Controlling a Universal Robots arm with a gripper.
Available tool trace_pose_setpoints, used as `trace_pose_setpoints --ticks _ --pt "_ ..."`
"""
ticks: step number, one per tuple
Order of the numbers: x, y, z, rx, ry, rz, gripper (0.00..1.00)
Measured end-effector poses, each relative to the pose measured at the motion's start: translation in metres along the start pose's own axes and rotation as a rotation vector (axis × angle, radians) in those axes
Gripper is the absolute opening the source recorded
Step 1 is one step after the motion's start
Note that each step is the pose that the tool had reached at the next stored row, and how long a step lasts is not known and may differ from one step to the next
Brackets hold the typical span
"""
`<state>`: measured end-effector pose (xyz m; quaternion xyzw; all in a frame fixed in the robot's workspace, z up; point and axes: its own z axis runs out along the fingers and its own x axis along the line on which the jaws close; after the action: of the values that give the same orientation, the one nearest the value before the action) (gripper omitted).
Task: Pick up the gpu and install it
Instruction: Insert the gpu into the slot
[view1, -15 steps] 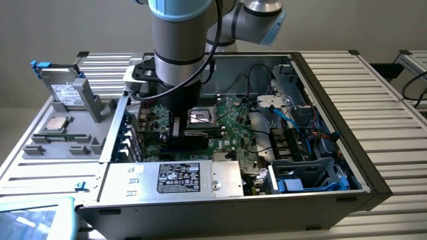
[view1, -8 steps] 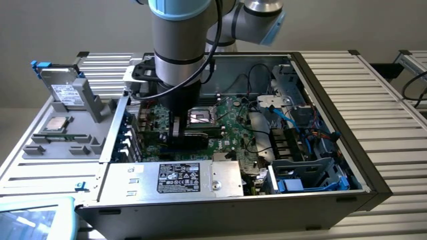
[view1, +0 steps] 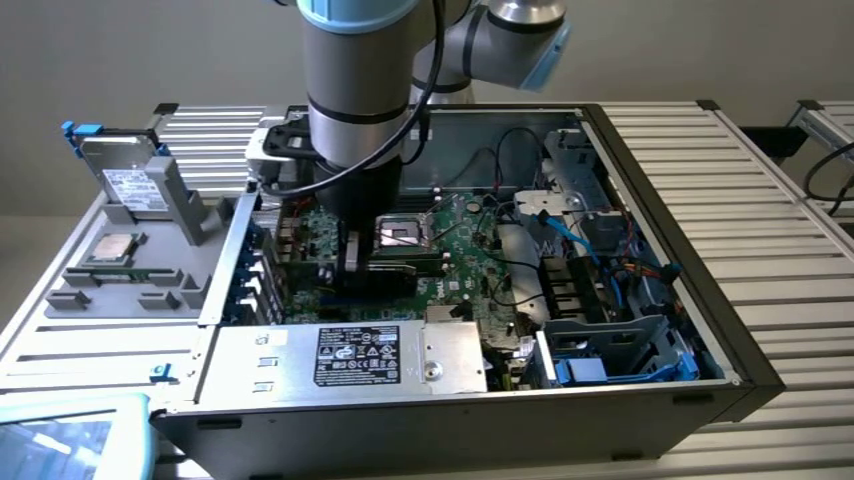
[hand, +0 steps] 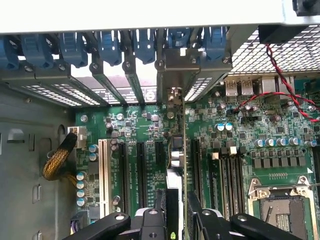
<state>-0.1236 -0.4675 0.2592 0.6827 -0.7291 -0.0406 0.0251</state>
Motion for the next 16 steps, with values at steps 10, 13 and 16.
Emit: trace_pose_setpoints --ticks 10,13,16 --pt "-0.0018 0.0001 -0.0001 0.0059 0.0275 0.001 0.28" --pt "-0.0034 0.0003 -0.0001 0.0199 0.0272 0.001 0.28" --pt "-0.0035 0.0004 0.0 0.0203 0.0273 0.001 0.28"
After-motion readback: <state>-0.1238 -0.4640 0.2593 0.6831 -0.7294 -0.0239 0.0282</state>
